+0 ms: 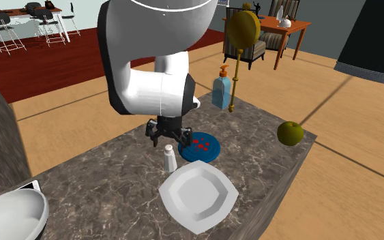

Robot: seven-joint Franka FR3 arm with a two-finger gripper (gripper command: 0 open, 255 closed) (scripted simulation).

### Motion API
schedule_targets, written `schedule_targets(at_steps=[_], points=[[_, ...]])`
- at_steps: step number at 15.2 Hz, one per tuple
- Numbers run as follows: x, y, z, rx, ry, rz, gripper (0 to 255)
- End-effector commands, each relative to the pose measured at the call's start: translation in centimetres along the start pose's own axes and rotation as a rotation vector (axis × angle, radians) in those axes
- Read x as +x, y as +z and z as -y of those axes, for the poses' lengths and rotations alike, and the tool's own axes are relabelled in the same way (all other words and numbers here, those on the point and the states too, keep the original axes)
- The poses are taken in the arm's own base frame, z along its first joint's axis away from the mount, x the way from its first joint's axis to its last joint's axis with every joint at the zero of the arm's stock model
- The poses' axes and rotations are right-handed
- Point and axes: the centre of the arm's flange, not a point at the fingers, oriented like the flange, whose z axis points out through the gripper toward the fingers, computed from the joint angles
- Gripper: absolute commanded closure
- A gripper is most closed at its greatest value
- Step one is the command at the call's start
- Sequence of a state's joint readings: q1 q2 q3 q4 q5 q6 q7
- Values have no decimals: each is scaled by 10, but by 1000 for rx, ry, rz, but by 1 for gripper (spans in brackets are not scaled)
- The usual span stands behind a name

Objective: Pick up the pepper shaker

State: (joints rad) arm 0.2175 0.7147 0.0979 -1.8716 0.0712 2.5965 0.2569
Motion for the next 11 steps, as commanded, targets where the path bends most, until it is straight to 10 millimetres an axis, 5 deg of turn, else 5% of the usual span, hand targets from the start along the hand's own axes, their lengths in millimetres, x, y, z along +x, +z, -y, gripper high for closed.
schedule_targets(at_steps=[1,6,7,11], points=[[0,11,0,0,0,-1,0],[1,30,-2,0,0,-1,0],[1,29,-2,0,0,-1,255],[0,29,-2,0,0,-1,255]])
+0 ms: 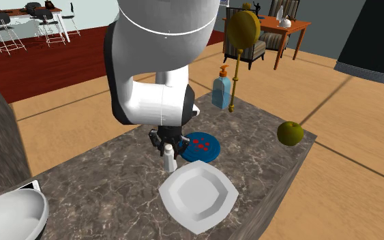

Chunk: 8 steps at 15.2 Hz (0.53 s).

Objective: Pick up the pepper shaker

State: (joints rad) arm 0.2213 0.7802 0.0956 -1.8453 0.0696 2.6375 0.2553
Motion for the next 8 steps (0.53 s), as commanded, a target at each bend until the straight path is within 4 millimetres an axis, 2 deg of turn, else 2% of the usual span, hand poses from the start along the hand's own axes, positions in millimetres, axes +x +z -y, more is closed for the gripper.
schedule_targets(at_steps=[1,5,8], points=[[0,1,0,0,-1,1,255],[0,2,0,0,-1,1,255],[-1,-14,1,0,-1,1,255]])
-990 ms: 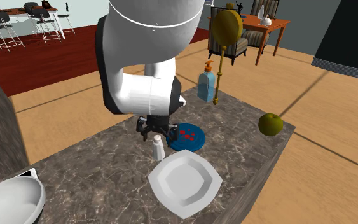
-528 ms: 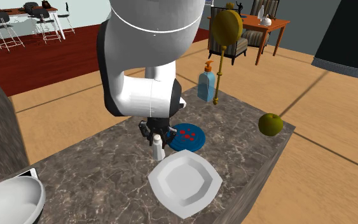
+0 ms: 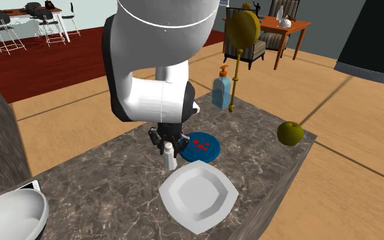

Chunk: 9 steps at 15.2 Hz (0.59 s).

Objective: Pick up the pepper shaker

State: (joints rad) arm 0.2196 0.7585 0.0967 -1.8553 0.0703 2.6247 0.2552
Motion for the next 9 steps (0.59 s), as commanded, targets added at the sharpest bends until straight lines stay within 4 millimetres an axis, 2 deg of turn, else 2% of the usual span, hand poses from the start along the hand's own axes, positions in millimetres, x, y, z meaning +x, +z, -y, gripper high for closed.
schedule_targets(at_steps=[1,9], points=[[0,-10,1,0,0,0,255],[-1,-52,6,0,0,0,255]])
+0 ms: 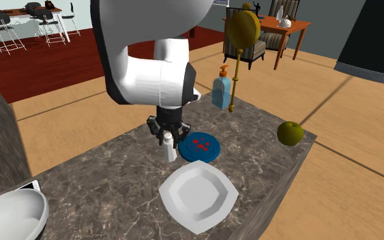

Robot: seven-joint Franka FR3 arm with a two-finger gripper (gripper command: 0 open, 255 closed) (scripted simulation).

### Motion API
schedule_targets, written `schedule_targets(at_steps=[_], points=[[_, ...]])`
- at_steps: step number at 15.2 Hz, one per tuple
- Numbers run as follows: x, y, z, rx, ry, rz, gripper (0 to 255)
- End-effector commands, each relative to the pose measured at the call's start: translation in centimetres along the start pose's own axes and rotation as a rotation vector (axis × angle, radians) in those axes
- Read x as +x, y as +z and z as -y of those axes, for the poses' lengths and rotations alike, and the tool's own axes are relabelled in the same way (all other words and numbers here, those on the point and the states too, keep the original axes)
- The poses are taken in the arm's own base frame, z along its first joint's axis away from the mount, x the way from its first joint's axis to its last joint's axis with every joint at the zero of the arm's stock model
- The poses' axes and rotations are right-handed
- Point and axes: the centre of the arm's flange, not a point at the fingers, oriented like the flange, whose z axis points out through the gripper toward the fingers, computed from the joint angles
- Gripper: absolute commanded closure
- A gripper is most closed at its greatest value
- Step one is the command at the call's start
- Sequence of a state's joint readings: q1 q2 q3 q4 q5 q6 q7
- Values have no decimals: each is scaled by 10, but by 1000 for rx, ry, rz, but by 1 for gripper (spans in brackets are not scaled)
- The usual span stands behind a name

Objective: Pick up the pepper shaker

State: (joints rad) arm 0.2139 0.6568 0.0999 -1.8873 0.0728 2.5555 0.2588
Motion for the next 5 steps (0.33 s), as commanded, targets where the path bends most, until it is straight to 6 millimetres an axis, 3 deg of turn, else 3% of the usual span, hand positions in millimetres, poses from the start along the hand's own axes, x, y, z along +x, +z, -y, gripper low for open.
schedule_targets(at_steps=[1,5], points=[[-1,-11,3,0,0,0,255],[-1,-22,4,0,0,0,255]])
